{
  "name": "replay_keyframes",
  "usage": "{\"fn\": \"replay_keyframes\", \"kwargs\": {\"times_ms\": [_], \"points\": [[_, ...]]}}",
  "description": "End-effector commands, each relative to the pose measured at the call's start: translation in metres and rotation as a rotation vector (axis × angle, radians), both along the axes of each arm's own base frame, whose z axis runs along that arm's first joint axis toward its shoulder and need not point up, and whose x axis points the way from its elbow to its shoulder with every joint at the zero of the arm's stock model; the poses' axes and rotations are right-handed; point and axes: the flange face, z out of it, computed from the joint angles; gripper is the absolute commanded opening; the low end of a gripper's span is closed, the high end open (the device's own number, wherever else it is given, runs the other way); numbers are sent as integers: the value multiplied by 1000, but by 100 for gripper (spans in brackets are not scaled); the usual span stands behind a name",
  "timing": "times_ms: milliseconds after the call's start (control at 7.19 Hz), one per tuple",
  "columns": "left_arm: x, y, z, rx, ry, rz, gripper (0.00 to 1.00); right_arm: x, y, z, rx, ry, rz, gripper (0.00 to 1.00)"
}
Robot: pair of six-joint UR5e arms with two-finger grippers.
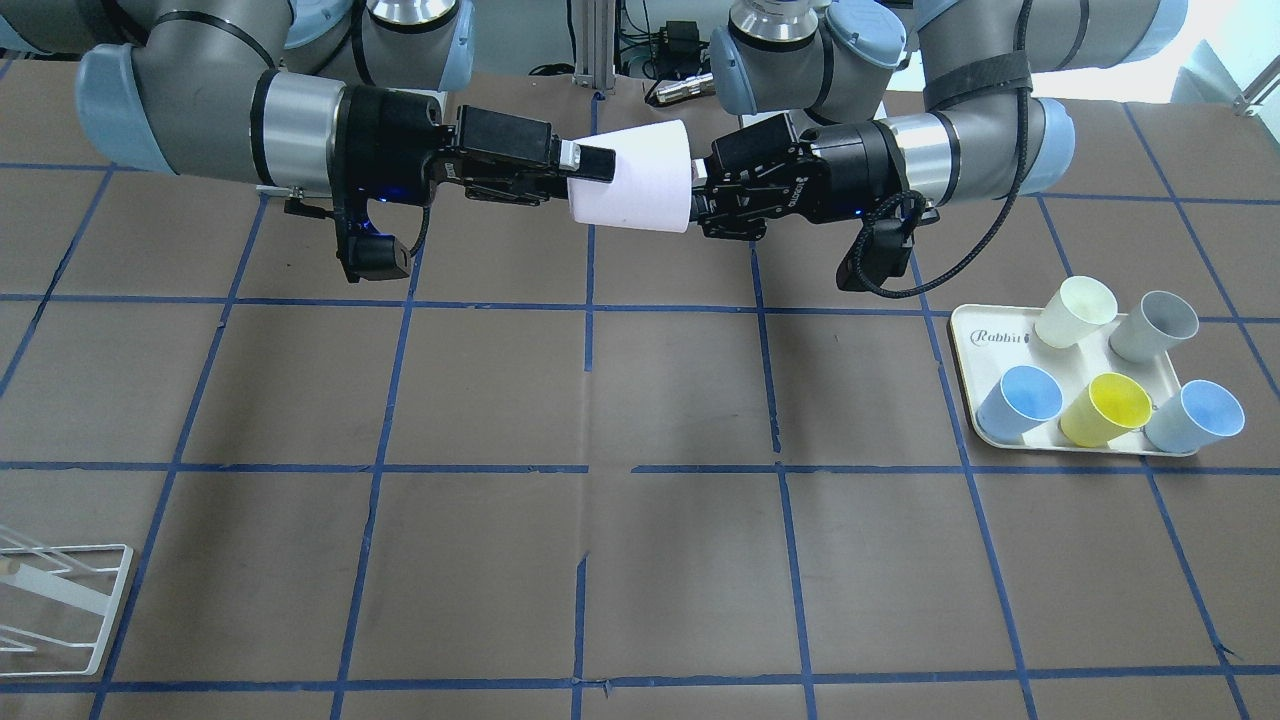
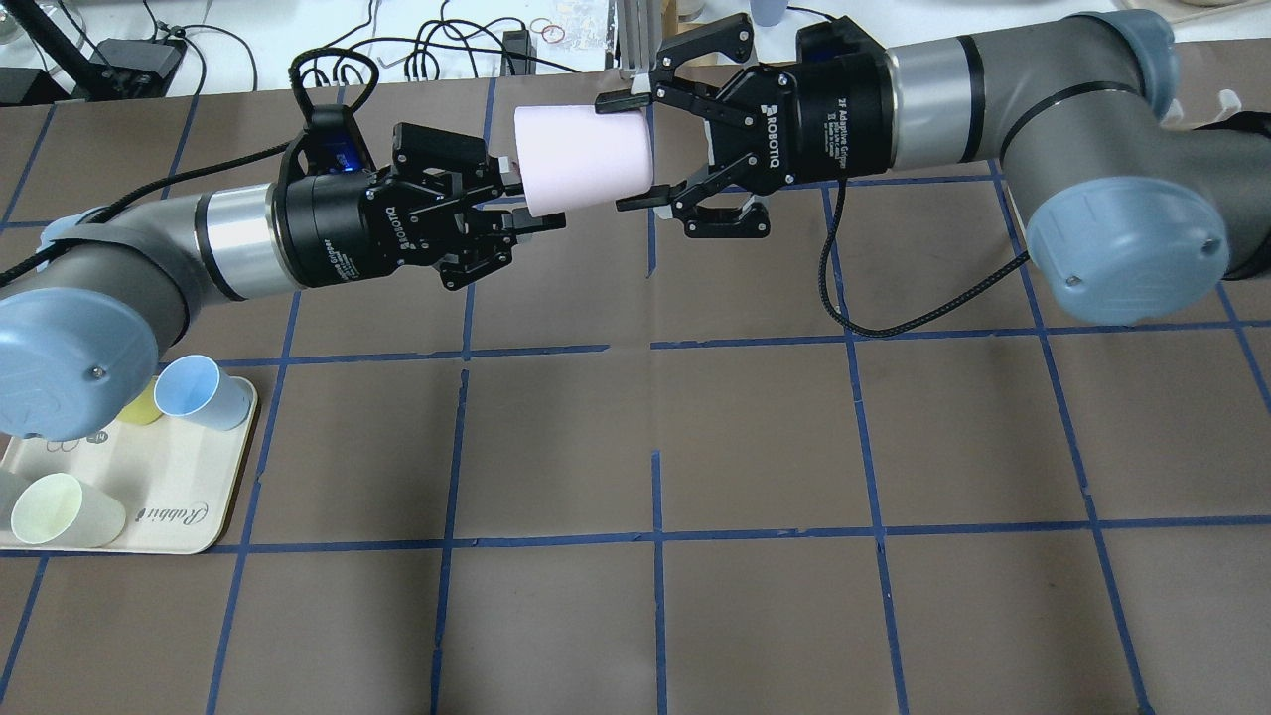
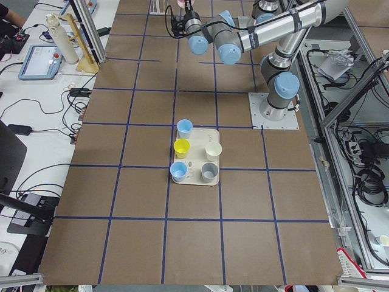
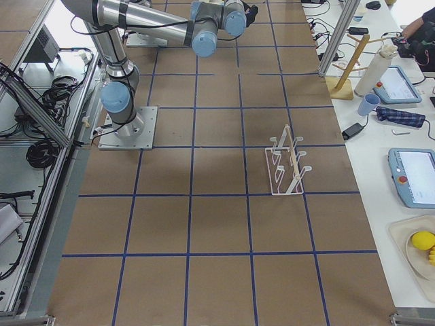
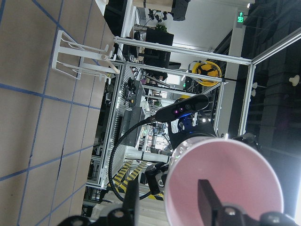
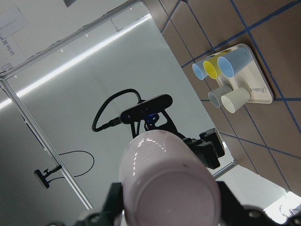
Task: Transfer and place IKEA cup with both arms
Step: 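Close the left gripper on the pink cup's rim beside the right gripper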
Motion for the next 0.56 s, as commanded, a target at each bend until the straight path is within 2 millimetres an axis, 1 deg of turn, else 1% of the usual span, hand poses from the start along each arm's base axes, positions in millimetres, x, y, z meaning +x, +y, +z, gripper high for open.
{"fn": "replay_keyframes", "kwargs": {"times_ms": [0, 139, 278, 417], "points": [[0, 0, 1, -6, -1, 0, 0, 0, 0, 0, 2, 1, 0, 0], [0, 0, 2, -6, -2, 0, 0, 0, 0, 0, 2, 1, 0, 2], [0, 1, 4, -6, -3, 0, 0, 0, -1, 2, 4, 2, -1, 30], [0, 2, 8, -14, -7, -2, 0, -1, -1, 1, 20, 7, -4, 99]]}}
